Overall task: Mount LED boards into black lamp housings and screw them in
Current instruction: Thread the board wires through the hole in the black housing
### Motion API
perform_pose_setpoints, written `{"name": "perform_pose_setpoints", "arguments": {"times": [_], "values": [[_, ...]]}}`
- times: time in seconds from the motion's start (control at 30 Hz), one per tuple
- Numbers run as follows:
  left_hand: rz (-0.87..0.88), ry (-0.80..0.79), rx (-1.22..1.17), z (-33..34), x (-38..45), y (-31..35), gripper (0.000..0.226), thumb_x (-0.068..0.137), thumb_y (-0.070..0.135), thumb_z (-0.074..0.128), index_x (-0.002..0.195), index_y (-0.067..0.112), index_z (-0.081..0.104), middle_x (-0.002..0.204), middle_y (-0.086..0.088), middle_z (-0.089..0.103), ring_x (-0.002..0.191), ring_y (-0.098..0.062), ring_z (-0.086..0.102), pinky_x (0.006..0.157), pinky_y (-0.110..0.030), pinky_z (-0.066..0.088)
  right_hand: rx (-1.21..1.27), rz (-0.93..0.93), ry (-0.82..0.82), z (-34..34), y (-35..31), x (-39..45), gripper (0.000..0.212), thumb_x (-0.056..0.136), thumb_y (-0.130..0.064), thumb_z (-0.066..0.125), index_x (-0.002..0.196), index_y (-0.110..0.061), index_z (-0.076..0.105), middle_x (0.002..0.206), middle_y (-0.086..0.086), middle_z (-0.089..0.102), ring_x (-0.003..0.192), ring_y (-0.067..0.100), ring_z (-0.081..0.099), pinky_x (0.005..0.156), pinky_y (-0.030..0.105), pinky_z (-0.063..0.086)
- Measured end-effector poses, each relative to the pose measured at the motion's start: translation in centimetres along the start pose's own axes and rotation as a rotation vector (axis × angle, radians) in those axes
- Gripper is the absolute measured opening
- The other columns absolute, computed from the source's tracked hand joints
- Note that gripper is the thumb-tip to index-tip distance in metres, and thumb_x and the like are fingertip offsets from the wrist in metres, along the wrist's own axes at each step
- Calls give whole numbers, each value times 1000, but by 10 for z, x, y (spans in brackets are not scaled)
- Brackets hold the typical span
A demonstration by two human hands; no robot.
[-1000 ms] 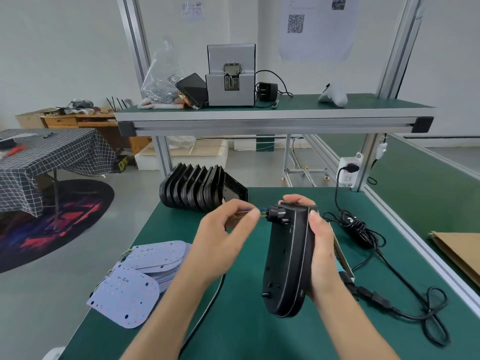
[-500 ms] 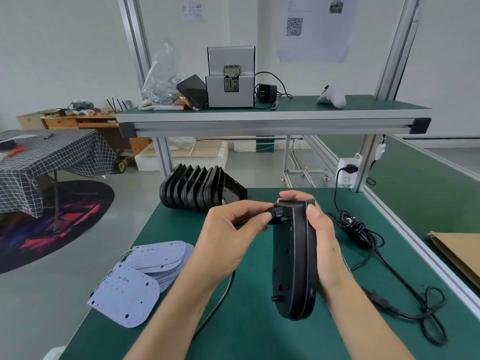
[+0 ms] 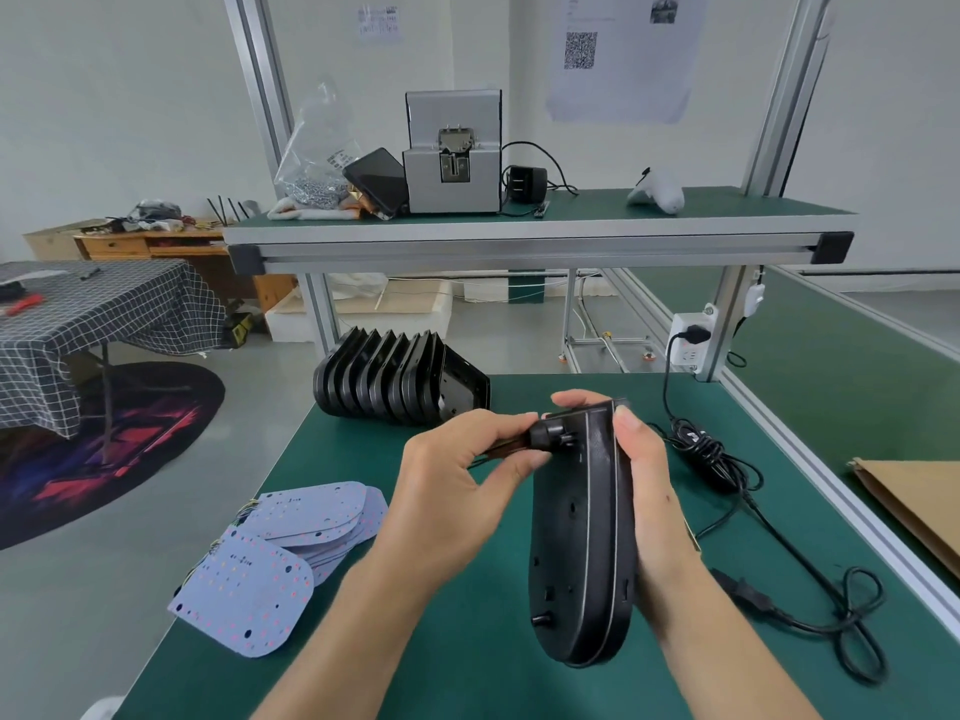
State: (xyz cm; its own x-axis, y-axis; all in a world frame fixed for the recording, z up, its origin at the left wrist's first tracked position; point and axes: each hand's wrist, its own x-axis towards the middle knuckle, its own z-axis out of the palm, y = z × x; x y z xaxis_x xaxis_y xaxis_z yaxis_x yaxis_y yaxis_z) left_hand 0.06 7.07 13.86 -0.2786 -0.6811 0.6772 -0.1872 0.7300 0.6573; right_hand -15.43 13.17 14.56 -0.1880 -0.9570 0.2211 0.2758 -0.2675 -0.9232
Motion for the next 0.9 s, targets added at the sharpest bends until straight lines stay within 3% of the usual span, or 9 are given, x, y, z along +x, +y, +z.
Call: {"name": "perform_pose_setpoints", "arguments": {"times": [0.1, 0.27, 0.37, 0.47, 0.53, 0.67, 0.8, 0.9], "values": [[57, 23, 16, -1, 1, 1, 27, 87, 17, 81, 113, 17, 79, 98, 14, 76, 94, -4, 71, 87, -12, 49, 48, 29, 9, 3, -2, -4, 52, 89, -52, 47, 120, -15, 66, 103, 14, 72, 84, 22, 59, 72, 35, 49], [119, 31, 40, -4, 1, 2, 25, 85, 17, 82, 110, 13, 80, 92, 10, 76, 87, -6, 70, 83, -15, 51, 24, 26, -3, 1, -4, -8, 56, 93, -52, 48, 127, -11, 64, 103, 12, 73, 86, 21, 62, 71, 28, 55], [167, 26, 64, -5, 2, 5, 25, 86, 16, 81, 110, 10, 80, 88, 7, 74, 84, -9, 69, 81, -19, 53, 33, 10, -13, 2, -5, -8, 57, 90, -52, 46, 127, -12, 64, 104, 15, 72, 90, 26, 59, 77, 37, 51], [126, 31, 3, -8, 3, 10, 26, 84, 16, 82, 110, 14, 80, 89, 14, 75, 85, -5, 69, 81, -14, 49, -33, -35, -47, 2, -10, -9, 52, 86, -59, 54, 121, -25, 69, 107, 20, 70, 88, 28, 55, 74, 39, 48], [75, 21, -73, -12, 5, 14, 28, 83, 16, 83, 111, 18, 80, 91, 16, 76, 86, -3, 70, 82, -12, 49, -86, -89, -72, 1, -13, -10, 50, 84, -63, 52, 119, -33, 71, 115, 24, 68, 92, 29, 57, 80, 45, 47], [108, -47, -28, -20, 10, 22, 29, 85, 21, 82, 113, 23, 80, 91, 12, 75, 86, -10, 71, 80, -20, 53, -157, -156, -82, -2, -12, -11, 53, 85, -69, 54, 125, -36, 68, 116, 16, 71, 94, 29, 61, 87, 56, 50], [180, -145, 130, -23, 10, 23, 24, 90, 21, 80, 114, 21, 79, 85, 8, 70, 81, -14, 66, 76, -36, 53, -228, -170, -93, -4, -5, -8, 51, 88, -63, 47, 127, -36, 66, 111, 4, 73, 95, 21, 64, 87, 52, 48], [160, -154, 127, -23, 7, 19, 25, 91, 22, 79, 115, 18, 80, 86, 5, 70, 82, -17, 65, 75, -36, 53, -228, -174, -119, -5, 1, -8, 50, 92, -62, 48, 130, -34, 66, 121, 2, 73, 108, 18, 68, 94, 46, 49]]}}
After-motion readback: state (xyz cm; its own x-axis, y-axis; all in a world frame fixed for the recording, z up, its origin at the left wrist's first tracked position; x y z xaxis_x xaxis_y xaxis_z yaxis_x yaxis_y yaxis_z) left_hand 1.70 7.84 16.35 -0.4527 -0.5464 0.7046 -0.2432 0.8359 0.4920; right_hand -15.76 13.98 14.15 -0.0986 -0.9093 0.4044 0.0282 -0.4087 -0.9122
